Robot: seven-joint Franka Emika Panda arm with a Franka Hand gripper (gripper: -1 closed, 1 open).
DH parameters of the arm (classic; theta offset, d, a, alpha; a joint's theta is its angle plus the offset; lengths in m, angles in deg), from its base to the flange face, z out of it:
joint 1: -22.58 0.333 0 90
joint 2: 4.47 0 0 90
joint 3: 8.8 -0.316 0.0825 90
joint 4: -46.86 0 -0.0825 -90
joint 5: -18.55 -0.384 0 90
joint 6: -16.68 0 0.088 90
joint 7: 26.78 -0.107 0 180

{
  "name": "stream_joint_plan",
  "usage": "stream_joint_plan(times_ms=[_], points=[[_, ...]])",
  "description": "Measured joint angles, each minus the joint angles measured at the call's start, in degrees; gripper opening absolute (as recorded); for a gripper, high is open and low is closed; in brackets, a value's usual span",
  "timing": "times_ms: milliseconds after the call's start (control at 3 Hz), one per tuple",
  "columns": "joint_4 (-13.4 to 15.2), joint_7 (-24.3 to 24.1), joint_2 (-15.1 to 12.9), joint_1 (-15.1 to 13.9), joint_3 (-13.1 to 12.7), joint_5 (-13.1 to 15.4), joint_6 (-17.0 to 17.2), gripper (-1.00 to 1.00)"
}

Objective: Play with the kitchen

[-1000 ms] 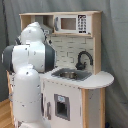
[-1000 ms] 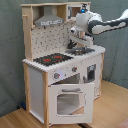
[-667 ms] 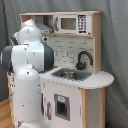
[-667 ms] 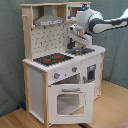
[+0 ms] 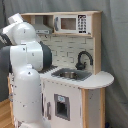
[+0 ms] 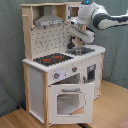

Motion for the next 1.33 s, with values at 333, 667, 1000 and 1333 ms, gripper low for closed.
stream_joint_plan(times_ms=[333, 667, 1000, 1333], points=[[-1.86, -2.44, -0.09, 0.0, -4.72, 2.86, 2.51, 1.0], [-2.23, -5.02, 0.16, 0.0, -9.29, 6.18, 3.41, 1.0], [-2.41, -7.16, 1.47, 0.02, -13.12, 9.74, 2.81, 1.0], [-3.7, -9.0, 4.85, 1.67, -14.66, 13.93, -0.32, 1.0]])
